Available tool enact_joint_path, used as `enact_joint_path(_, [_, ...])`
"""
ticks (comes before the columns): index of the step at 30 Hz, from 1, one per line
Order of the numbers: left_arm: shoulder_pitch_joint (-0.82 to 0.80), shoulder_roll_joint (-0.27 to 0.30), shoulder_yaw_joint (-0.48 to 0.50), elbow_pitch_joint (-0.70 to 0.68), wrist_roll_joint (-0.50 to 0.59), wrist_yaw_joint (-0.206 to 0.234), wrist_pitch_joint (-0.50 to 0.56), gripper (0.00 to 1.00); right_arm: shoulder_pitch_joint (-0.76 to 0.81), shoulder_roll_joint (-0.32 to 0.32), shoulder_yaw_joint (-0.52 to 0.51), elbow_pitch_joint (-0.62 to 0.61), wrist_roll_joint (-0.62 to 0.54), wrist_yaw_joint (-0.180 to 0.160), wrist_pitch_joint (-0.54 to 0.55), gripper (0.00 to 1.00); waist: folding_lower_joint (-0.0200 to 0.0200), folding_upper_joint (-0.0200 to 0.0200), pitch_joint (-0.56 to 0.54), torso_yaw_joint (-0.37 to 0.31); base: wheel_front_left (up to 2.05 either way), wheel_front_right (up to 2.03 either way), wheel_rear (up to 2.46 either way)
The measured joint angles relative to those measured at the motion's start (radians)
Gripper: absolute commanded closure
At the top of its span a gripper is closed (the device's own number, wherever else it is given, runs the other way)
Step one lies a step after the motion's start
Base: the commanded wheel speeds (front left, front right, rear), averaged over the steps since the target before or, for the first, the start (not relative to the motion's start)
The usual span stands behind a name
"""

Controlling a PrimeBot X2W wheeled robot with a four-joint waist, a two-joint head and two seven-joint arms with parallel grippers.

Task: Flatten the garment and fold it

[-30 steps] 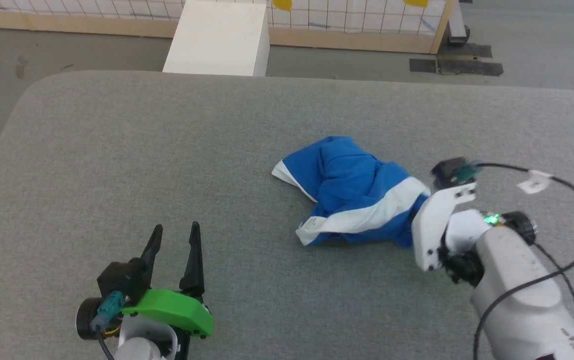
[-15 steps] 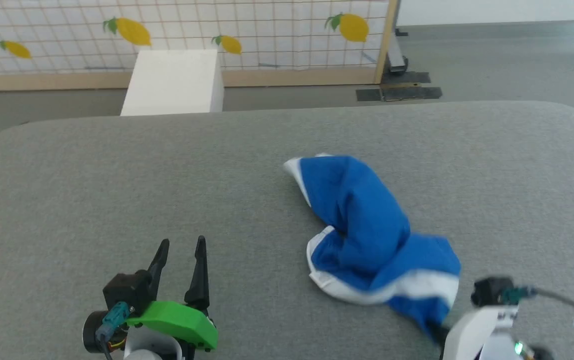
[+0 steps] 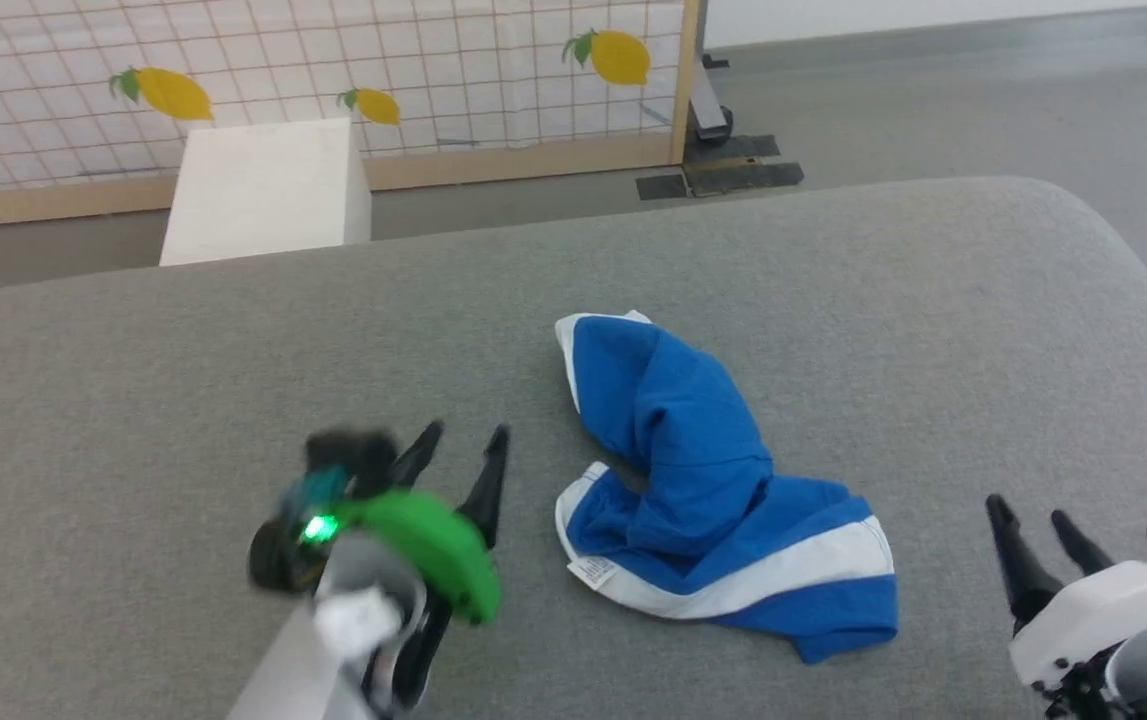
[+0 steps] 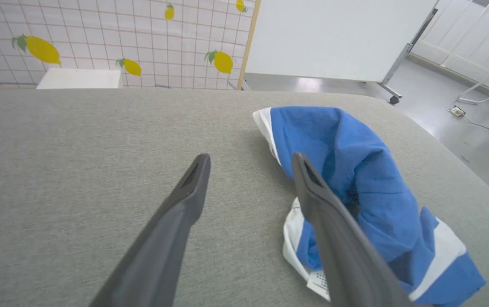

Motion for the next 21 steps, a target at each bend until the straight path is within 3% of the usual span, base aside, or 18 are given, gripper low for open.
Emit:
enact_joint_path(5, [-0.184, -0.008, -0.074, 0.137, -0.034, -0.025, 0.335, 0.00, -0.024, 0.000, -0.011, -0.014, 0.000, 0.000, 0.004, 0.00, 0.0000, 0.0000, 0.029, -0.040, 0.00, 0.00, 0.00])
enact_joint_path(9, [-0.267, -0.006, -0.107, 0.221, -0.037, -0.025, 0.523, 0.00, -0.024, 0.000, 0.010, -0.007, 0.022, 0.000, 0.002, 0.00, 0.0000, 0.0000, 0.056, -0.084, 0.00, 0.00, 0.00])
enact_joint_path(19, [-0.300, -0.001, -0.129, 0.298, -0.062, -0.032, 0.602, 0.00, -0.025, 0.000, 0.018, 0.029, 0.039, 0.000, -0.034, 0.00, 0.0000, 0.0000, 0.133, -0.153, 0.00, 0.00, 0.00])
enact_joint_path(20, [-0.303, 0.001, -0.128, 0.297, -0.062, -0.032, 0.602, 0.68, -0.026, 0.000, 0.019, 0.031, 0.039, 0.000, -0.035, 0.00, 0.0000, 0.0000, 0.138, -0.155, 0.00, 0.00, 0.00])
enact_joint_path(21, [-0.305, 0.001, -0.122, 0.294, -0.062, -0.031, 0.586, 1.00, -0.029, 0.000, 0.020, 0.033, 0.039, 0.000, -0.039, 0.00, 0.0000, 0.0000, 0.144, -0.157, 0.00, 0.00, 0.00])
